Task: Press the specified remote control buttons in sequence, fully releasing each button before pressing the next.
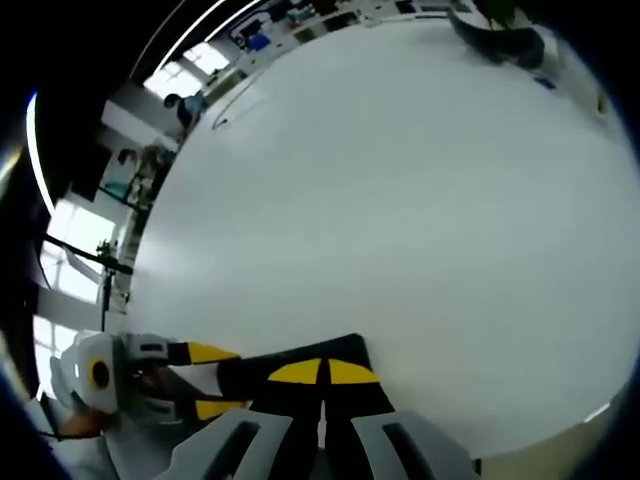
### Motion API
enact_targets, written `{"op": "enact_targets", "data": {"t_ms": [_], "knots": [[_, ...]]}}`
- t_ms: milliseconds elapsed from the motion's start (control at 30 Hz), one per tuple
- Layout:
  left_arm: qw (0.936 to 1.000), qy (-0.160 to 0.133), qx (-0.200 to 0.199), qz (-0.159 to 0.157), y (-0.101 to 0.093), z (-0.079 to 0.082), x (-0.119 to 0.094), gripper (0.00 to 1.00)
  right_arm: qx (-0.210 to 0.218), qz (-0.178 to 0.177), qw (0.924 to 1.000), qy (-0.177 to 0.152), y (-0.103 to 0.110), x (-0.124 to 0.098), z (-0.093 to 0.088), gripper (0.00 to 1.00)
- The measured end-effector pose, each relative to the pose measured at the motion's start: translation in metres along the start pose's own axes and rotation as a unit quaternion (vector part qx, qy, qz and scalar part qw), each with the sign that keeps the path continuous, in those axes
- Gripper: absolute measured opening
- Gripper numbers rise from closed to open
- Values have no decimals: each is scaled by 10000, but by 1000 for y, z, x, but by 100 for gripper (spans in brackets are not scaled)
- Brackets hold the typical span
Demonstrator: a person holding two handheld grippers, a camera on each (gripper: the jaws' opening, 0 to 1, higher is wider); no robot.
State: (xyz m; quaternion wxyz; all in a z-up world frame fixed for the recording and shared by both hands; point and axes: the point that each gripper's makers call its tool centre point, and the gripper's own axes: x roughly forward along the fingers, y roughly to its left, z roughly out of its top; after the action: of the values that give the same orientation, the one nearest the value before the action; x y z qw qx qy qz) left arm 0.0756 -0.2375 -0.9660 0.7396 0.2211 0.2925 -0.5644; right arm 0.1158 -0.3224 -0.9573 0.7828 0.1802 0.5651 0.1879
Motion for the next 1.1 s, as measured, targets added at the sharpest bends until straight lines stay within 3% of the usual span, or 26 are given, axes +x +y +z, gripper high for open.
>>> {"op": "enact_targets", "data": {"t_ms": [233,333,633,1100], "knots": [[10000,0,1,-1,0,0,0,25,-35,75,9999,122,3,2,-4,0],[10000,-2,-1,-3,0,0,0,25,-302,47,9993,208,7,4,-5,0],[10000,-4,-4,-1,0,-1,0,25,-585,94,9978,283,15,6,-9,0],[10000,-6,11,-6,-2,-1,0,25,-295,135,9992,213,9,5,-7,0]]}}
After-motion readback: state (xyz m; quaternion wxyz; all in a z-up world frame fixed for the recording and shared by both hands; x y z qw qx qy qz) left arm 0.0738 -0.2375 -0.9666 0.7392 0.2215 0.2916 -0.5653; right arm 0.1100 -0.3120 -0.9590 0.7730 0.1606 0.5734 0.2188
